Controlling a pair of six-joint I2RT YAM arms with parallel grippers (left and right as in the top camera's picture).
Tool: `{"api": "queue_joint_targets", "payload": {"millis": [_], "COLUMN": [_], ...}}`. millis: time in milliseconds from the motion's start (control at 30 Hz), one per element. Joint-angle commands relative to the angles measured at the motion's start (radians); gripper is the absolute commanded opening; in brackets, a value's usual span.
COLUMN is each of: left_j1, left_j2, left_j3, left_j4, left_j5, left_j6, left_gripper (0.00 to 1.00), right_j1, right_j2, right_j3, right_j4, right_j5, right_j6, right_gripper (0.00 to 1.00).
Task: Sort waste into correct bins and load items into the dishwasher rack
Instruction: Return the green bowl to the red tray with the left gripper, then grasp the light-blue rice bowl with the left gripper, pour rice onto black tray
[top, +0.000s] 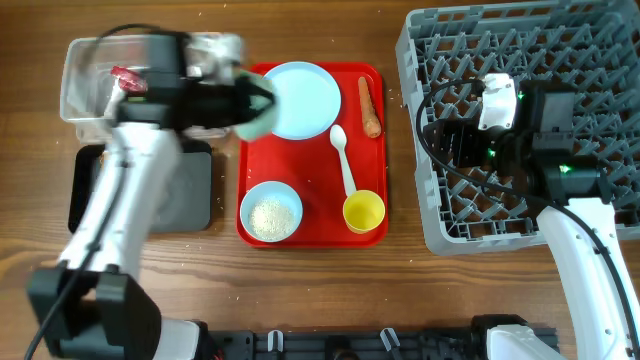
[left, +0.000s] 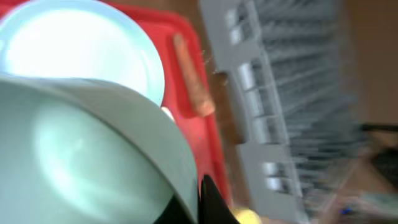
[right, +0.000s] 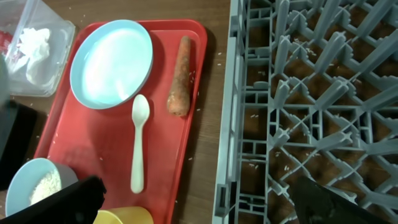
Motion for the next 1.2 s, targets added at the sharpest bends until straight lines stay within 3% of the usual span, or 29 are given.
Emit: {"api": "queue_joint_targets", "payload": {"millis": [0, 33, 133, 300, 333, 367, 400, 433, 500, 700, 1000, 1100, 1133, 1167], "left_j1": [-0.297, -0.369, -0.474, -0.503, -0.503, -0.503, -0.502, -0.502, -0.501, -0.465, -0.52, -0.52, -0.52, -0.52], "left_j2": [0.09, 0.126, 0.214, 0.303, 0.306, 0.304, 0.296, 0.281, 0.233, 0.156, 0.156, 0.158, 0.158, 0.158], "left_j3": [0.002, 0.002, 0.002, 0.002, 0.001, 0.002, 0.007, 0.026, 0.119, 0.139, -0.22, -0.294, -0.305, -0.306], "left_j4": [0.025, 0.023, 0.019, -0.027, -0.03, -0.026, -0.027, -0.043, -0.146, -0.462, -0.283, -0.207, -0.195, -0.195], "left_j5": [-0.624, -0.719, -0.82, -0.829, -0.828, -0.828, -0.828, -0.828, -0.828, -0.745, -0.746, -0.72, -0.72, -0.72], "left_j6": [-0.041, -0.041, -0.041, -0.041, -0.041, -0.041, -0.041, -0.042, -0.073, -0.228, -0.231, -0.232, -0.232, -0.232], "left_gripper": [0.04, 0.04, 0.04, 0.05, 0.18, 0.47, 0.63, 0.71, 0.77, 0.73, 0.66, 0.52, 0.33, 0.2], "right_j1": [-0.002, -0.002, -0.002, -0.002, -0.002, -0.002, -0.002, -0.002, -0.002, -0.002, -0.002, -0.002, -0.002, -0.002], "right_j2": [0.007, 0.007, 0.007, 0.007, 0.007, 0.007, 0.007, 0.007, 0.007, 0.007, 0.007, 0.007, 0.008, 0.007], "right_j3": [0.012, 0.012, 0.012, 0.012, 0.012, 0.012, 0.012, 0.012, 0.012, 0.012, 0.012, 0.012, 0.012, 0.012], "right_j4": [-0.003, -0.005, -0.005, -0.005, -0.005, -0.005, -0.005, -0.005, -0.006, -0.014, -0.012, -0.012, -0.012, -0.012], "right_j5": [0.002, 0.002, 0.002, 0.003, 0.002, 0.003, 0.003, 0.003, 0.003, 0.006, 0.005, 0.005, 0.005, 0.005], "right_j6": [0.01, 0.01, 0.01, 0.008, 0.008, 0.008, 0.008, 0.008, 0.008, 0.008, 0.008, 0.008, 0.008, 0.008], "right_gripper": [1.0, 1.0, 1.0, 1.0, 1.0, 1.0, 1.0, 1.0, 1.0, 1.0, 1.0, 1.0, 1.0, 1.0]}}
